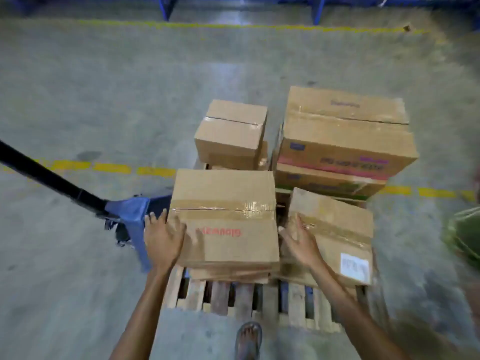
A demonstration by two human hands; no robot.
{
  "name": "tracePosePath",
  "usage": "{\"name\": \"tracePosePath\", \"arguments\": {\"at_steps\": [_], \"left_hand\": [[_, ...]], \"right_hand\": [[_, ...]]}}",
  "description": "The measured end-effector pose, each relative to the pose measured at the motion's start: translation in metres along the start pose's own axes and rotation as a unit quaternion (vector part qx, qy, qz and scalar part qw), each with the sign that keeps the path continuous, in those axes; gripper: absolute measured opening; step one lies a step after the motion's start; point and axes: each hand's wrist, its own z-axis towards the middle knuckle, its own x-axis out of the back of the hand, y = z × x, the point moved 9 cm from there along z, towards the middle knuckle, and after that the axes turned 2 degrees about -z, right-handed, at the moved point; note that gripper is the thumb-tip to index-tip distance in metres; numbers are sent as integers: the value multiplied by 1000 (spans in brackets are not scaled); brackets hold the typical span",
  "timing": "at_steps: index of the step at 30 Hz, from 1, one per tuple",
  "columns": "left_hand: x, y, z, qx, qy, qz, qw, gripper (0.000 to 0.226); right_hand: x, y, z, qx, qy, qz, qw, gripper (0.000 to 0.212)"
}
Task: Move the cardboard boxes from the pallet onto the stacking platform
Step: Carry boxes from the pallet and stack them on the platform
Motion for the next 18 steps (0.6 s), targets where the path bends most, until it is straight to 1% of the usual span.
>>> {"name": "tracePosePath", "arguments": {"at_steps": [2,4,6,8,10,13,15,18], "left_hand": [[-14,-33,30,67,-26,-24,997,87],[-30,-57,45,134,-89,-59,985,90],[-55,-74,48,178,-150,-138,963,88],[-75,-78,49,196,-206,-221,933,79],[-83,-79,52,199,-235,-259,916,67],[-74,-65,44,187,-235,-269,915,61],[-58,-42,30,168,-233,-266,920,58],[-37,21,2,117,-242,-286,920,53]], "right_hand": [[-26,8,29,-36,-2,40,999,83],[-44,17,45,-95,-4,84,992,90],[-62,25,57,-127,10,134,983,96],[-73,27,64,-129,6,183,975,89],[-78,21,68,-117,-8,211,970,85],[-69,16,58,-110,-22,222,968,84],[-48,19,42,-111,-7,232,966,80],[8,27,3,-121,35,239,963,80]]}}
